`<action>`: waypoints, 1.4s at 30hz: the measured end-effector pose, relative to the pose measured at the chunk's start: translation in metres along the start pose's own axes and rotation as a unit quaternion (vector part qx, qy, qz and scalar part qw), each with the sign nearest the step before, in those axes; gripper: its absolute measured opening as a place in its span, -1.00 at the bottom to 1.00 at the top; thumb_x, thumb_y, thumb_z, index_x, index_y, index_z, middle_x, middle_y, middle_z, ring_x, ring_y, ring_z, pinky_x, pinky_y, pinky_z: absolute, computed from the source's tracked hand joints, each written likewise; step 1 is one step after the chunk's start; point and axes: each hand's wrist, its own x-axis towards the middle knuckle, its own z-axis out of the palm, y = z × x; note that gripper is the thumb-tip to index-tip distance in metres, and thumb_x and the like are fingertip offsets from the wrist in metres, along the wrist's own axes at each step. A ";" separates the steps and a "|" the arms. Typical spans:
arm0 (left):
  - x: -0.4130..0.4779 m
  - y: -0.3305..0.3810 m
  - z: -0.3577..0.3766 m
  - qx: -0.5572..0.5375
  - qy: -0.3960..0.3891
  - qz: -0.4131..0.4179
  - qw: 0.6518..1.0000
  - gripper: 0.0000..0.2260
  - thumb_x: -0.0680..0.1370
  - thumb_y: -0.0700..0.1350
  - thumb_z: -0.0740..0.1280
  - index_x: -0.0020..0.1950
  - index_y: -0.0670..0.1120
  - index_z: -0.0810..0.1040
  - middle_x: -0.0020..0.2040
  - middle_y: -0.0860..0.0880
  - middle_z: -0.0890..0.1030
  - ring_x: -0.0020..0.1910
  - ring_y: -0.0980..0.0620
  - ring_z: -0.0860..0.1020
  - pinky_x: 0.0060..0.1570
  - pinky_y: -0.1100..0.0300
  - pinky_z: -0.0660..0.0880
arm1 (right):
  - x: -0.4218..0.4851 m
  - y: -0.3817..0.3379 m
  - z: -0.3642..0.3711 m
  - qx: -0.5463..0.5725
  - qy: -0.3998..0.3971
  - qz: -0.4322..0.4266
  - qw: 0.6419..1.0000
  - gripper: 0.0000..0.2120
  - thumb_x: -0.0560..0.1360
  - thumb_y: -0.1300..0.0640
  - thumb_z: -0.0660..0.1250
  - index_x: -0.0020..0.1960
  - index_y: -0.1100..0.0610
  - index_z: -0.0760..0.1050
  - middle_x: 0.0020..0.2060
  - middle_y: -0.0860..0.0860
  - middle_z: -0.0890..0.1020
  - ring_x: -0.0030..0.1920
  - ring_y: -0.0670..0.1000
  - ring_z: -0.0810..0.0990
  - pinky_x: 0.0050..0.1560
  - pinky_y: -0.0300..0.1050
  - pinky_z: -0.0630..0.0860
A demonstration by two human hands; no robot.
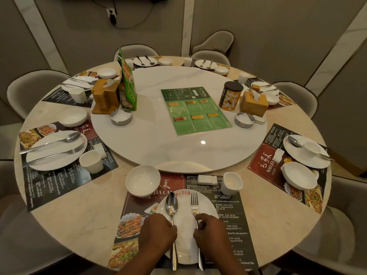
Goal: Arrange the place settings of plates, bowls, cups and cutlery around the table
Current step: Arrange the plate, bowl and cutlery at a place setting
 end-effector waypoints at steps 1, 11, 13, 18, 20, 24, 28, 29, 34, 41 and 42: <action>0.000 0.000 0.000 0.001 0.001 0.001 1.000 -0.69 0.40 0.05 0.38 -0.51 -0.05 0.60 -0.55 0.02 0.52 -0.50 0.15 0.52 -0.32 0.24 0.53 | 0.000 0.000 -0.001 0.000 -0.002 -0.002 1.000 -0.63 0.41 0.14 0.37 0.21 -0.06 0.59 -0.24 -0.12 0.60 -0.12 -0.08 0.60 -0.01 -0.25 0.52; -0.003 -0.009 -0.009 -0.048 0.105 -0.001 0.993 -0.81 0.46 0.07 0.39 0.02 0.05 0.64 -0.15 0.08 0.67 -0.15 0.13 0.60 -0.15 0.24 0.52 | 0.000 0.014 -0.020 0.031 0.122 0.011 0.992 -0.73 0.45 0.11 0.42 0.15 0.01 0.58 -0.05 -0.05 0.54 -0.06 -0.05 0.56 -0.05 -0.18 0.50; -0.003 -0.020 -0.011 -0.068 0.125 -0.006 0.990 -0.80 0.45 0.01 0.42 0.05 0.05 0.58 -0.11 0.08 0.65 -0.12 0.09 0.59 -0.09 0.19 0.55 | 0.001 0.024 -0.026 0.012 0.136 0.031 0.990 -0.76 0.46 0.12 0.40 0.13 0.03 0.58 0.03 -0.01 0.54 0.05 0.02 0.56 0.06 -0.09 0.52; -0.005 -0.034 -0.010 -0.074 0.077 -0.005 0.994 -0.80 0.45 -0.11 0.42 0.06 0.06 0.58 -0.04 0.07 0.66 -0.11 0.11 0.55 -0.14 0.27 0.45 | -0.003 0.035 -0.032 0.019 0.078 0.078 0.994 -0.85 0.53 0.11 0.33 0.04 0.11 0.62 -0.09 0.06 0.68 -0.06 0.09 0.63 -0.03 -0.08 0.54; -0.004 -0.036 -0.010 -0.076 0.072 0.007 0.995 -0.79 0.47 -0.15 0.41 0.07 0.04 0.61 -0.03 0.06 0.67 -0.08 0.10 0.58 -0.09 0.27 0.46 | -0.005 0.036 -0.032 0.031 0.073 0.070 0.994 -0.80 0.54 0.14 0.32 0.13 0.08 0.62 -0.04 0.06 0.69 -0.02 0.09 0.63 -0.04 -0.11 0.50; -0.001 -0.036 -0.013 -0.094 0.077 0.034 0.992 -0.86 0.49 -0.18 0.39 -0.01 0.03 0.65 -0.08 0.05 0.69 -0.14 0.10 0.58 -0.06 0.20 0.49 | -0.009 0.037 -0.032 0.041 0.074 0.088 0.993 -0.70 0.54 0.10 0.32 0.27 -0.03 0.54 -0.03 0.00 0.69 -0.03 0.04 0.62 -0.02 -0.12 0.52; 0.004 -0.037 -0.016 -0.105 0.074 0.053 0.990 -0.84 0.49 -0.20 0.39 -0.06 0.07 0.64 -0.14 0.08 0.69 -0.16 0.13 0.58 -0.08 0.20 0.49 | -0.011 0.034 -0.035 0.064 0.072 0.095 0.991 -0.70 0.54 0.11 0.33 0.26 -0.04 0.55 0.03 -0.02 0.67 0.02 0.02 0.61 0.04 -0.14 0.49; 0.006 -0.038 -0.017 -0.104 0.072 0.053 0.991 -0.85 0.50 -0.20 0.39 -0.06 0.06 0.65 -0.14 0.07 0.69 -0.17 0.14 0.58 -0.10 0.22 0.47 | -0.012 0.034 -0.035 0.067 0.073 0.096 0.990 -0.71 0.54 0.11 0.33 0.26 -0.03 0.55 0.05 -0.02 0.67 0.04 0.02 0.60 0.04 -0.15 0.48; 0.009 -0.038 -0.018 -0.102 0.065 0.049 0.991 -0.84 0.47 -0.17 0.42 0.00 0.03 0.66 -0.10 0.07 0.69 -0.13 0.12 0.59 -0.07 0.22 0.48 | -0.011 0.031 -0.037 0.092 0.069 0.101 0.988 -0.74 0.55 0.14 0.32 0.23 0.00 0.56 0.07 0.01 0.66 -0.09 -0.04 0.49 -0.04 -0.21 0.41; 0.013 -0.036 -0.018 -0.099 0.067 0.034 0.992 -0.82 0.48 -0.15 0.43 0.06 0.01 0.66 -0.12 0.07 0.70 -0.18 0.16 0.57 -0.08 0.29 0.43 | -0.007 0.026 -0.042 0.111 0.060 0.119 0.985 -0.76 0.57 0.14 0.31 0.22 0.05 0.57 0.09 0.03 0.66 -0.10 -0.06 0.45 -0.05 -0.22 0.37; 0.014 -0.036 -0.018 -0.100 0.068 0.033 0.992 -0.82 0.48 -0.15 0.43 0.06 0.01 0.67 -0.14 0.08 0.69 -0.20 0.16 0.56 -0.08 0.28 0.44 | -0.007 0.026 -0.042 0.110 0.061 0.121 0.985 -0.77 0.57 0.14 0.31 0.21 0.06 0.57 0.08 0.03 0.66 -0.11 -0.06 0.45 -0.06 -0.22 0.36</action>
